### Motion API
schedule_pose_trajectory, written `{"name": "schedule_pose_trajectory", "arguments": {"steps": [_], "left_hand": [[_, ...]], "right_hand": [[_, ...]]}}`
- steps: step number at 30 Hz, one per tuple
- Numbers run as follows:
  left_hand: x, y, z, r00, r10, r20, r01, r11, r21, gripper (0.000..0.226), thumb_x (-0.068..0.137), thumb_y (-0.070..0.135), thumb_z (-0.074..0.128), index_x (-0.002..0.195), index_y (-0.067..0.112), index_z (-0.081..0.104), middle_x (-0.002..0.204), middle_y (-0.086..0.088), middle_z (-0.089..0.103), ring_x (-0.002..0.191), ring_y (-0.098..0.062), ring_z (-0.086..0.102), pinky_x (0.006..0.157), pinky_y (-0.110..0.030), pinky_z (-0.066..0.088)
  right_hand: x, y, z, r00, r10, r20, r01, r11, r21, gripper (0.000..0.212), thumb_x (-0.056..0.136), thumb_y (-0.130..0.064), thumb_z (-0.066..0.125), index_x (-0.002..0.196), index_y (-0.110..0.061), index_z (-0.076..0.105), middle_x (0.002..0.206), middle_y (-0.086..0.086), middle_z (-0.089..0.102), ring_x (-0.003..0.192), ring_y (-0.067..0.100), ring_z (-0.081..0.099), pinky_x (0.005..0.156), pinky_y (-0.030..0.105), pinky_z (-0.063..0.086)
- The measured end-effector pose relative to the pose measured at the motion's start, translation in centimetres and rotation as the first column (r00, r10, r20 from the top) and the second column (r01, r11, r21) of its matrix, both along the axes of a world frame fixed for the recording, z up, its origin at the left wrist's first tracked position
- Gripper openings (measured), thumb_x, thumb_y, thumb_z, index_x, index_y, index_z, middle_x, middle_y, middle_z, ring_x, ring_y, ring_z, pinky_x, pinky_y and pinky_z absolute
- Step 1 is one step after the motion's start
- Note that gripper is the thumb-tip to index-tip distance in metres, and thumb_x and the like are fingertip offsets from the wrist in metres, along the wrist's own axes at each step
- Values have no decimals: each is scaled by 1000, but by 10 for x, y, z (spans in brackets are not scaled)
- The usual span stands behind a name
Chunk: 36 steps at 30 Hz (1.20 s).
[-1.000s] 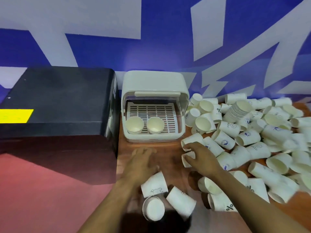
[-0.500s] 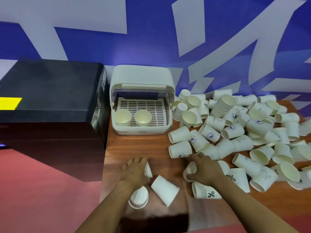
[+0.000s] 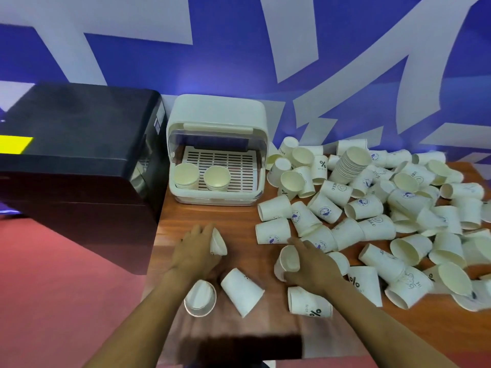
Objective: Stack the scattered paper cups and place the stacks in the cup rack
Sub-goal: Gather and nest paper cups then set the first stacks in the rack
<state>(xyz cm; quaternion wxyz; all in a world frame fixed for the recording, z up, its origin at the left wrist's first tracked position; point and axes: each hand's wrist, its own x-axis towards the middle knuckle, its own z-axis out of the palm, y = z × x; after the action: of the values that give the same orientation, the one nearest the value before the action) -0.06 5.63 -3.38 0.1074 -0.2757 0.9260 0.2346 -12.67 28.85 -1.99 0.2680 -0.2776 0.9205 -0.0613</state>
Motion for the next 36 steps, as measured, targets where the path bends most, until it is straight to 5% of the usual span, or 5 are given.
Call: {"name": "schedule_pose_trajectory", "arguments": {"steps": [10, 24, 36], "left_hand": [[-10, -13, 68, 924, 123, -363, -104, 992, 71, 78, 76, 34, 74, 142, 22, 32, 137, -4, 36, 124, -27, 43, 96, -39, 42], [-1, -76, 96, 878, 223, -423, -126, 961, 245, 68, 73, 23, 72, 131, 26, 37, 118, 6, 31, 94, -13, 47, 79, -25, 36], [-31, -127, 70, 834, 276, -478, -178, 954, 241, 80, 71, 38, 81, 134, 27, 33, 131, 5, 37, 117, -15, 44, 86, -32, 43]], "right_hand": [[-16, -33, 49, 994, -59, -87, 32, 957, -288, 71, 77, -45, 69, 139, -29, 39, 137, 2, 40, 123, 21, 45, 95, 35, 43], [-9, -125, 77, 991, -60, -123, 1, 902, -432, 73, 76, -44, 71, 138, -30, 36, 140, -3, 40, 122, 19, 46, 94, 34, 43], [-21, -192, 65, 975, -152, -164, 37, 833, -552, 75, 73, -36, 76, 137, -24, 38, 137, 0, 39, 123, 18, 43, 98, 31, 40]]}}
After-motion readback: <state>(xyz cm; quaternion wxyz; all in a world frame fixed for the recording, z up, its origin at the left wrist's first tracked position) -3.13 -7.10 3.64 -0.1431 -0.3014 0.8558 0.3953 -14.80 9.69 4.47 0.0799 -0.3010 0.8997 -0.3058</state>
